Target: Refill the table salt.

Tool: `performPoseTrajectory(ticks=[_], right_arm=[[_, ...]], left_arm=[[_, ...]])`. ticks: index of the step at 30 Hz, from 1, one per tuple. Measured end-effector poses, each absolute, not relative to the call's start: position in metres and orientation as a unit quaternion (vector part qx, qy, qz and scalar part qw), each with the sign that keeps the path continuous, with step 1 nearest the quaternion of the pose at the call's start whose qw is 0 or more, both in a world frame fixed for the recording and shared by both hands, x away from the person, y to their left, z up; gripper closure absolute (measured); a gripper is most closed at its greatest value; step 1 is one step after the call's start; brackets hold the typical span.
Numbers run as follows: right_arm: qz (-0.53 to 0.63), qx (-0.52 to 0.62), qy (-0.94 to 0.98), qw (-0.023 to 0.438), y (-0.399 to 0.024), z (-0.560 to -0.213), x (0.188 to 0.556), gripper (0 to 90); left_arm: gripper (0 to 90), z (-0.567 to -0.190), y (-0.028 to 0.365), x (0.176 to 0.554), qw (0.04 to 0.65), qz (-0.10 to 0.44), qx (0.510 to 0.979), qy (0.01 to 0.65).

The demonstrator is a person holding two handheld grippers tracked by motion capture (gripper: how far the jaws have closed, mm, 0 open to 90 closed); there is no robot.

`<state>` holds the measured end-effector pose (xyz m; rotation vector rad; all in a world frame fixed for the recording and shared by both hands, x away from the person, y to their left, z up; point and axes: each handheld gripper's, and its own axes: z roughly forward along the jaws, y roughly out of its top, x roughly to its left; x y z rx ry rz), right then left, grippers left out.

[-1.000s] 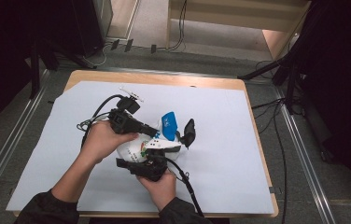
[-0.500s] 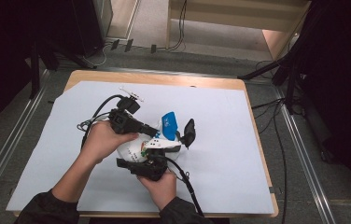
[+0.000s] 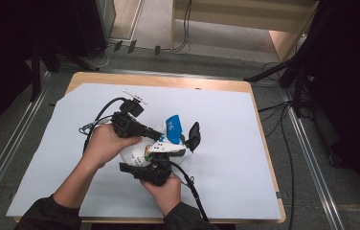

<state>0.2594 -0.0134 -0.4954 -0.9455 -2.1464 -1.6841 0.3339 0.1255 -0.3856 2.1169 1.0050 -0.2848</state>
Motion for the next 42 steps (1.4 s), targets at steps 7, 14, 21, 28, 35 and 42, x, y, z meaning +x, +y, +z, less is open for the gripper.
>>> performPoseTrajectory(ticks=[7,14,21,28,35,42], right_arm=[[-0.583,-0.326,-0.733,0.13,-0.0145,-0.4942,0.26,68.4],[-0.589,-0.33,-0.724,0.142,-0.0144,-0.4954,0.2614,68.5],[-0.594,-0.33,-0.719,0.147,-0.0149,-0.4956,0.2624,68.6],[-0.6,-0.329,-0.713,0.153,-0.0144,-0.4949,0.2618,68.6],[-0.6,-0.327,-0.715,0.151,-0.0147,-0.4946,0.2615,68.6],[-0.6,-0.327,-0.715,0.145,-0.0165,-0.4936,0.2623,68.8]], left_arm=[[84.3,-0.3841,0.1254,0.3332,0.386,-0.112,0.828,0.392],[83.7,-0.3836,0.1255,0.3329,0.39,-0.11,0.826,0.392],[83.1,-0.3824,0.127,0.3322,0.396,-0.109,0.824,0.39],[82.2,-0.3807,0.1293,0.3318,0.398,-0.112,0.823,0.389],[81.6,-0.3805,0.1302,0.3319,0.399,-0.116,0.825,0.384],[81.5,-0.3808,0.1296,0.3312,0.396,-0.111,0.827,0.383]])
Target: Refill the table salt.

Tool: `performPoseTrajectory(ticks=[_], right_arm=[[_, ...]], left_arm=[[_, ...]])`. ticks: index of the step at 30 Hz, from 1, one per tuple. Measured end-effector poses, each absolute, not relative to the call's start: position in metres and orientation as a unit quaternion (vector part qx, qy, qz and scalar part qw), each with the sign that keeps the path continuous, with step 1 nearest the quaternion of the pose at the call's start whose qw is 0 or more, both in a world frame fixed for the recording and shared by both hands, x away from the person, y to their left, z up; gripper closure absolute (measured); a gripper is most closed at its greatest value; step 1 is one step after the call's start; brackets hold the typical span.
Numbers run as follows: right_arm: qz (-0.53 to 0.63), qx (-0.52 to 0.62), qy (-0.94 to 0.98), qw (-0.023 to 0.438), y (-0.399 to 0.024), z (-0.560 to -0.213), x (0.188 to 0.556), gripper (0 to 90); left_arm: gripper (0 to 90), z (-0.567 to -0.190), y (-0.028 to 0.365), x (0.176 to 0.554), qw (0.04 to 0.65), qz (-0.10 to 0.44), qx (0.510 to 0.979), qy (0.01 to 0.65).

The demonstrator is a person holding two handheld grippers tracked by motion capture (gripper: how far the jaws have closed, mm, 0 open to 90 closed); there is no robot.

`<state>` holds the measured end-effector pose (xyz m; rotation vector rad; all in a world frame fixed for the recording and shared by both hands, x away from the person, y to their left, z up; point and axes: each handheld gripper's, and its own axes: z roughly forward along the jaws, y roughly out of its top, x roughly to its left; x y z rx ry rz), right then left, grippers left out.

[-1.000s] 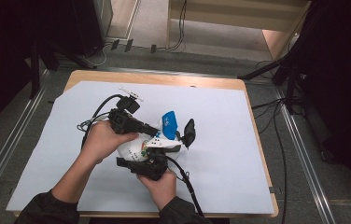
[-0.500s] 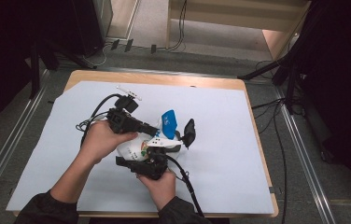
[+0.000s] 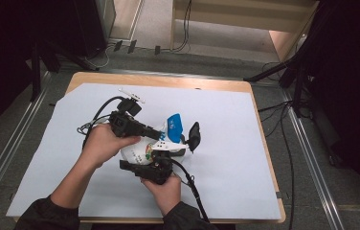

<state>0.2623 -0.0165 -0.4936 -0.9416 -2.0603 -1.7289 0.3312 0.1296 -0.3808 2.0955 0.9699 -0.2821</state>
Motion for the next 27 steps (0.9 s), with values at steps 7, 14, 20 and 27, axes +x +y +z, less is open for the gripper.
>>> performPoseTrajectory(ticks=[7,14,20,27], right_arm=[[-0.596,-0.327,-0.719,0.144,-0.0153,-0.4931,0.2621,68.7],[-0.595,-0.325,-0.721,0.143,-0.0141,-0.4925,0.2625,68.7],[-0.592,-0.32,-0.728,0.131,-0.0126,-0.4904,0.2631,68.2],[-0.587,-0.313,-0.738,0.114,-0.0102,-0.4889,0.2613,65.4]], left_arm=[[83.6,-0.3809,0.1302,0.3305,0.395,-0.107,0.827,0.385],[83.7,-0.3807,0.1317,0.3303,0.396,-0.103,0.826,0.387],[84.2,-0.3792,0.1335,0.3302,0.401,-0.107,0.822,0.39],[84.9,-0.3797,0.1347,0.3303,0.402,-0.109,0.82,0.392]])
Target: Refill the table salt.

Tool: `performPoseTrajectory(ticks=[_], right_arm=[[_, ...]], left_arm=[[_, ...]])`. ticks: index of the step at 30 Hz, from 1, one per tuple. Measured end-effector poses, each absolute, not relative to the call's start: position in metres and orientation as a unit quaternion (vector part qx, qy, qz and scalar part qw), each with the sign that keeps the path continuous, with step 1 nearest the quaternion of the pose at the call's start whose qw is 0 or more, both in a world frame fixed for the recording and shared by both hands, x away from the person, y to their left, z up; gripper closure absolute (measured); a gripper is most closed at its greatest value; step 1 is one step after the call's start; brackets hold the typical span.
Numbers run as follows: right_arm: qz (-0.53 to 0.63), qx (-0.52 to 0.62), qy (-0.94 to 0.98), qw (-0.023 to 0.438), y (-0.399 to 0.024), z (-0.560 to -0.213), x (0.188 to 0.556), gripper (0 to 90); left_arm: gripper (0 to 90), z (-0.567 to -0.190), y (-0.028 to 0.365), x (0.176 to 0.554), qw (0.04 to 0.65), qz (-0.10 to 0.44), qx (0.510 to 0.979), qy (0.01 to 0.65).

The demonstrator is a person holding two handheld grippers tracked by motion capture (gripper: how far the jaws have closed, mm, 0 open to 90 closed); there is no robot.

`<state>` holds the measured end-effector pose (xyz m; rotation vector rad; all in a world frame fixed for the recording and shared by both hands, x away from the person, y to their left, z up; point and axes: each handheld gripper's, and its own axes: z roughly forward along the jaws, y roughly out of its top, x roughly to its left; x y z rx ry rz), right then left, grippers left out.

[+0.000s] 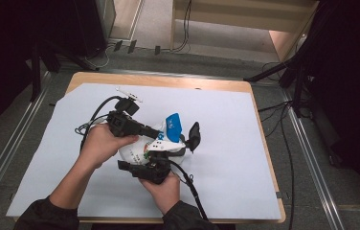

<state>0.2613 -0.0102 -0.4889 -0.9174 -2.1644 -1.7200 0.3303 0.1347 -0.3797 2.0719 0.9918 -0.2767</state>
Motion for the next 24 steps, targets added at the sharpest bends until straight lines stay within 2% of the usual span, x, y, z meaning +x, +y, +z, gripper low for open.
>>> performPoseTrajectory(ticks=[8,24], right_arm=[[-0.587,-0.319,-0.734,0.122,-0.0106,-0.4899,0.2626,68.6],[-0.595,-0.317,-0.727,0.132,-0.0094,-0.4907,0.2633,69.2]], left_arm=[[84.5,-0.38,0.1331,0.3298,0.4,-0.106,0.821,0.393],[83.8,-0.3787,0.1326,0.3281,0.399,-0.102,0.823,0.391]])
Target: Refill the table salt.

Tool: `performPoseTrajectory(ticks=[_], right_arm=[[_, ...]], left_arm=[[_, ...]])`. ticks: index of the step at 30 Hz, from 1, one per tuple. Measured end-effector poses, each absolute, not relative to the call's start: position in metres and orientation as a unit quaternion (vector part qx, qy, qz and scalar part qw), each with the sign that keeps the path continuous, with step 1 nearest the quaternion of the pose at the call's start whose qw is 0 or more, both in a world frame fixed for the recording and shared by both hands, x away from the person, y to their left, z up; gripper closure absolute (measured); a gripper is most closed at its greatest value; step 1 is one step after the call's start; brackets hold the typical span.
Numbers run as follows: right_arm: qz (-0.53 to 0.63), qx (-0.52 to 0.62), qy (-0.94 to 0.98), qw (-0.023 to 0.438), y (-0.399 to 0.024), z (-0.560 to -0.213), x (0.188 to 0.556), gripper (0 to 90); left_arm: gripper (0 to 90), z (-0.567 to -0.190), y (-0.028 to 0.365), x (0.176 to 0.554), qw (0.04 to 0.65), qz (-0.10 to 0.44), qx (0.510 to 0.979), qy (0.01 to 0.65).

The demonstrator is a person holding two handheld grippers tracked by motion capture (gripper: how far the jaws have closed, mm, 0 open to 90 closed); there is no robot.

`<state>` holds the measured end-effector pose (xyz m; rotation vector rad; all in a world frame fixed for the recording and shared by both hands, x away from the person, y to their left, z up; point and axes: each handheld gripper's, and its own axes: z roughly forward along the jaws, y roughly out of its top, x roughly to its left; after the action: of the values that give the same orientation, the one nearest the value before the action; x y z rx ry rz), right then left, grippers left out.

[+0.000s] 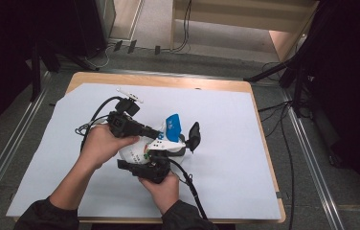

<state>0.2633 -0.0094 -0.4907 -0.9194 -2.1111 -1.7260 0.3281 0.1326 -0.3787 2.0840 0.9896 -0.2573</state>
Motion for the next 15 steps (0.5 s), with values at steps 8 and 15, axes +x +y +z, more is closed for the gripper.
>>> performPoseTrajectory(ticks=[8,15], right_arm=[[-0.592,-0.312,-0.733,0.122,-0.0081,-0.4903,0.2634,68.7],[-0.589,-0.312,-0.737,0.112,-0.0066,-0.4903,0.2628,66.7]], left_arm=[[84.0,-0.3791,0.1339,0.3278,0.401,-0.102,0.82,0.395],[84.0,-0.3801,0.1336,0.3282,0.404,-0.104,0.816,0.4]])
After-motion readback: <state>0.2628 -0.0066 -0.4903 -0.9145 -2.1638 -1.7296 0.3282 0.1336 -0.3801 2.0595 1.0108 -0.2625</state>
